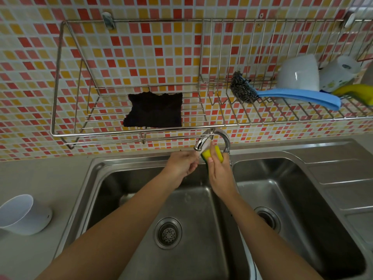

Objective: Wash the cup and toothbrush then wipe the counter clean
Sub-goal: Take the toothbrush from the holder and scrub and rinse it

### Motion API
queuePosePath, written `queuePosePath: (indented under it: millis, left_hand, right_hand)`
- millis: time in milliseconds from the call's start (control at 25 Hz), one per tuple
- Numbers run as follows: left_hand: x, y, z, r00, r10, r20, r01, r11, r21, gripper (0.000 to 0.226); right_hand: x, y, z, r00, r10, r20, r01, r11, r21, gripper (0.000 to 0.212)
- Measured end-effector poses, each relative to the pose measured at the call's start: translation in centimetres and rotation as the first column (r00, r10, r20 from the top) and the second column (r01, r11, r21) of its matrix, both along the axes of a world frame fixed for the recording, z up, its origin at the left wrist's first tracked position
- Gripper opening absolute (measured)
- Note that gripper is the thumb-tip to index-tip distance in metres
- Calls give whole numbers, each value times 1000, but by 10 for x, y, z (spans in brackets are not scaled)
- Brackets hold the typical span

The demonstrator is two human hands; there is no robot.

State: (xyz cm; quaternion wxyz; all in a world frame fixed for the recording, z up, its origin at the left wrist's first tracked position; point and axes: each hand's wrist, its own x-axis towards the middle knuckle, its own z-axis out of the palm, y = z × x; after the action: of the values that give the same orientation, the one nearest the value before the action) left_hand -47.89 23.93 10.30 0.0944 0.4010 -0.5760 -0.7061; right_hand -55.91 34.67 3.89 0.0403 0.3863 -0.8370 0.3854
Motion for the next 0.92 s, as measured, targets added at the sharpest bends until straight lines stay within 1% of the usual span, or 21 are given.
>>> queuePosePath:
  millis: [40, 80, 120, 160, 200, 240, 320, 360, 400, 480, 560, 640, 760, 840, 880, 920]
  left_hand:
    - [2, -2, -6, 1000, 18, 7, -16, 990, -137, 9]
    - [4, -4, -11, 1000, 13, 18, -6, 943, -333, 7]
    - [7, -4, -14, 1000, -21, 11, 24, 852, -522, 8]
    - [10, -4, -16, 997, -71, -14, 44, 744, -667, 10]
    - [12, -2, -15, 993, -115, -30, 51, 641, -766, 11]
    - [15, 0, -13, 990, -141, -30, 54, 554, -831, 12]
    - [16, 0, -11, 991, -133, -6, 53, 435, -899, 10]
    - [15, 0, -11, 993, -117, 6, 53, 405, -913, 8]
    - [14, -1, -13, 995, -103, 10, 51, 394, -918, 10]
    - [11, 0, -14, 993, -114, 11, 60, 435, -899, 12]
    - [13, 4, -13, 990, -143, 18, 84, 470, -879, 9]
    - [15, 6, -12, 991, -130, 32, 90, 469, -879, 13]
    - [16, 2, -10, 992, -126, 22, 80, 476, -876, 11]
    - [18, 2, -11, 990, -130, 55, 111, 475, -873, 14]
    - [20, 2, -13, 989, -124, 79, 128, 469, -874, 16]
    - [23, 2, -15, 989, -117, 94, 138, 465, -875, 17]
  right_hand:
    - [0, 0, 0, 1000, -12, 15, 12, 1000, -20, 49]
    - [0, 0, 0, 1000, -6, 10, 6, 1000, -26, 48]
    - [0, 0, 0, 1000, 12, -13, -12, 1000, -10, 48]
    - [0, 0, 0, 998, 28, -49, -27, 1000, 13, 48]
    - [-2, 0, 0, 996, 30, -83, -28, 999, 31, 48]
    - [-5, 0, 0, 996, 11, -93, -7, 999, 42, 50]
    - [-6, 0, 2, 998, -43, -38, 44, 998, 33, 49]
    - [-4, 0, 1, 999, -43, -28, 44, 999, 22, 49]
    - [1, -2, 3, 999, -26, -38, 26, 1000, 12, 49]
    - [8, -5, 6, 996, 25, -88, -23, 999, 27, 49]
    - [4, -6, 9, 998, -13, -69, 15, 1000, 19, 50]
    - [-1, -6, 11, 998, -56, -41, 56, 998, 18, 51]
    - [2, -7, 11, 992, 21, -121, -8, 994, 110, 51]
    - [-1, -8, 7, 997, -36, -61, 43, 992, 121, 51]
    - [-5, -6, 2, 997, -80, 6, 79, 989, 128, 54]
    - [-9, -3, -4, 989, -111, 93, 95, 983, 157, 61]
